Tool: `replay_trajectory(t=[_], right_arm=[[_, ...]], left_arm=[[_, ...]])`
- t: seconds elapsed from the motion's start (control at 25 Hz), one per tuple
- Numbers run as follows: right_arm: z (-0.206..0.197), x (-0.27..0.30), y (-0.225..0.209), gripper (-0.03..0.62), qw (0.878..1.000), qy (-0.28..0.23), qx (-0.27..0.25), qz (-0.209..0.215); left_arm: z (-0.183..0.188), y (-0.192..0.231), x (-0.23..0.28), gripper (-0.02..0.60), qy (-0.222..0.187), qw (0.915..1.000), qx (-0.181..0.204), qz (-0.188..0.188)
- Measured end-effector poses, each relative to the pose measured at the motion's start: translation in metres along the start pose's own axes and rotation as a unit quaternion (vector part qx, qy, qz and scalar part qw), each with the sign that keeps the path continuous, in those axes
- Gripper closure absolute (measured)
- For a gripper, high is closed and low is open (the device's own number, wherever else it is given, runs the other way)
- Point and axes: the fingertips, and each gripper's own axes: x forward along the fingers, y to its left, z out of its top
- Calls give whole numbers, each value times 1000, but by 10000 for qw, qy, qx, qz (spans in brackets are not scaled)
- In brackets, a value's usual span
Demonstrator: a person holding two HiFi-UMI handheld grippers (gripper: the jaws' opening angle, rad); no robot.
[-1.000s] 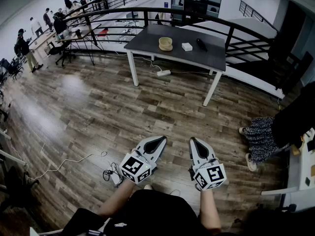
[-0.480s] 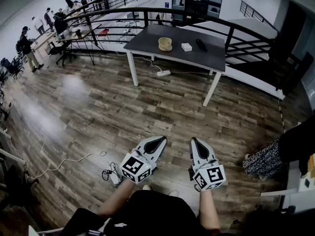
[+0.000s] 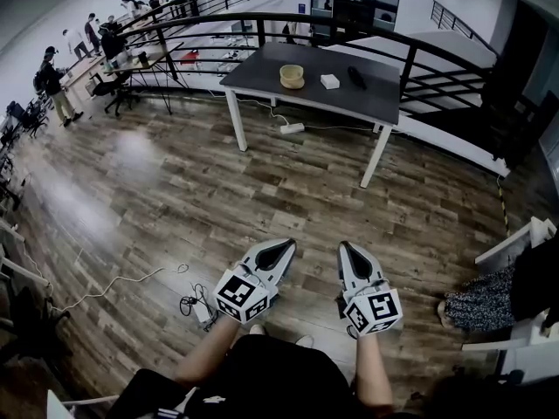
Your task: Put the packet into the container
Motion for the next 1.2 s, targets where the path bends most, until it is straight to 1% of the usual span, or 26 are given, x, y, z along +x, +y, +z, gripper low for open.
replay_trajectory(t=[0.2, 0.32, 0.52, 0.68, 0.92, 1.2], right_arm=[[-2, -13, -18, 592, 10000, 35, -23, 60], [-3, -15, -23, 592, 9999, 45, -14, 112], [-3, -11, -28, 592, 9998, 60, 16, 204], [-2, -2, -34, 592, 9997, 47, 20, 230], [-5, 31, -50, 592, 9998, 84, 45, 197], [-6, 99, -67, 592, 9996, 151, 46, 236]], left_arm=[[-4, -18, 12, 577, 29, 9999, 115, 40], [-5, -23, 16, 577, 53, 9999, 94, 57], [-5, -22, 26, 577, 113, 9998, 124, 78], [-4, -18, 35, 577, 140, 9997, 175, 13], [-4, 11, 56, 577, 153, 9996, 225, -23], [0, 77, 88, 577, 105, 9998, 142, 32]])
